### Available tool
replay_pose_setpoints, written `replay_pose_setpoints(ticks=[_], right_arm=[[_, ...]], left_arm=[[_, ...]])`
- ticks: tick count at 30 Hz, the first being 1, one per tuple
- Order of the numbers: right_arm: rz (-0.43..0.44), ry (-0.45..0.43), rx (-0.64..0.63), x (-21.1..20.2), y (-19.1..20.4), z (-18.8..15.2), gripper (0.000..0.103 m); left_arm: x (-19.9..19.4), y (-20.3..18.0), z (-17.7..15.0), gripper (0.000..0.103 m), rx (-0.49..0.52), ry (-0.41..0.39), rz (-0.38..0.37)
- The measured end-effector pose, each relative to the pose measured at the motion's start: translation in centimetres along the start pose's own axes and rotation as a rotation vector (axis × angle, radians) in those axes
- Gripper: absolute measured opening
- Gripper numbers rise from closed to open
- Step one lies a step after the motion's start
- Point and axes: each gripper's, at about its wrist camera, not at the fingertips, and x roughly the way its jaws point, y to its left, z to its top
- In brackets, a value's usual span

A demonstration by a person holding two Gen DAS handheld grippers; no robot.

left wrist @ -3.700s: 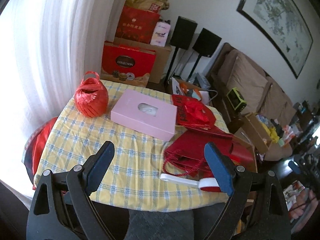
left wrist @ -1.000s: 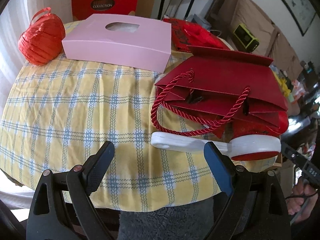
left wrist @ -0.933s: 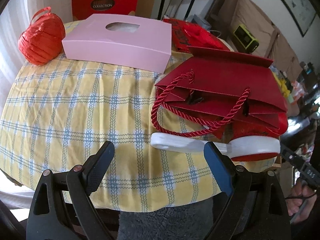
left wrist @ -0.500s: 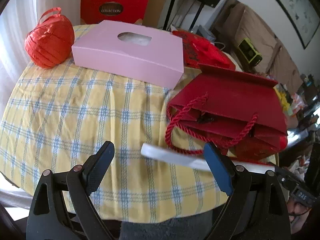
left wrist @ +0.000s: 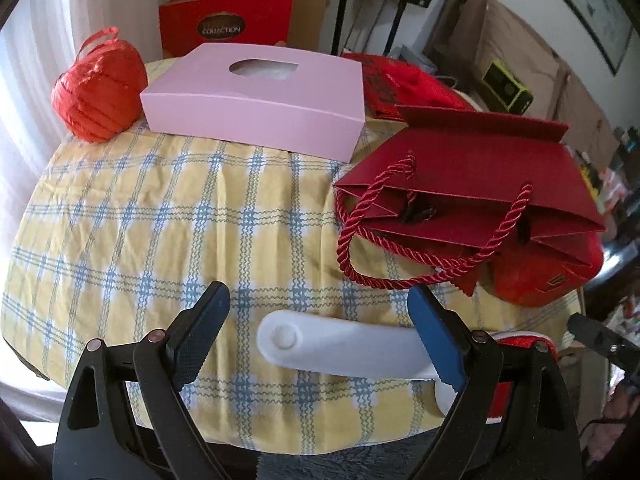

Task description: Organize objects

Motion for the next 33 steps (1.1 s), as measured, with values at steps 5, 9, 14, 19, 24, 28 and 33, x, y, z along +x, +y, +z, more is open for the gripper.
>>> replay_pose_setpoints(ticks=[5, 9, 14, 19, 24, 28, 33], right_arm=[[-0.036, -0.052, -0.043, -1.8, 1.1, 0.1, 0.064], [-0.087, -0.060, -0.117, -1.9, 3.0, -0.1, 0.079], [-0.089, -0.035, -0.251, -0.4, 5.3, -1.2, 0.082], [-0.059, 0.010, -0.308, 2.2, 7.4, -3.2, 0.084], [-0.136, 0.004, -0.370, 4.6, 8.4, -4.7, 0.089], [-0.163, 0.005, -0.416, 5.5, 8.7, -4.9, 0.091], [-0.133, 0.008, -0.325, 6.1, 7.6, -3.4, 0.090]], left_arm=[[-1.0, 1.3, 0.3, 0.084, -0.050, -0.005, -0.020], [-2.1, 2.6, 0.3, 0.083, -0.076, -0.031, -0.025], [-2.3, 3.5, -0.3, 0.083, -0.093, -0.034, -0.022], [-1.9, 3.1, -0.3, 0.082, -0.082, -0.024, -0.022], [-1.5, 2.9, -0.7, 0.082, -0.075, -0.010, -0.031], [-1.2, 2.7, -0.9, 0.082, -0.072, -0.004, -0.045], [-1.4, 2.5, -1.0, 0.082, -0.072, -0.009, -0.045]])
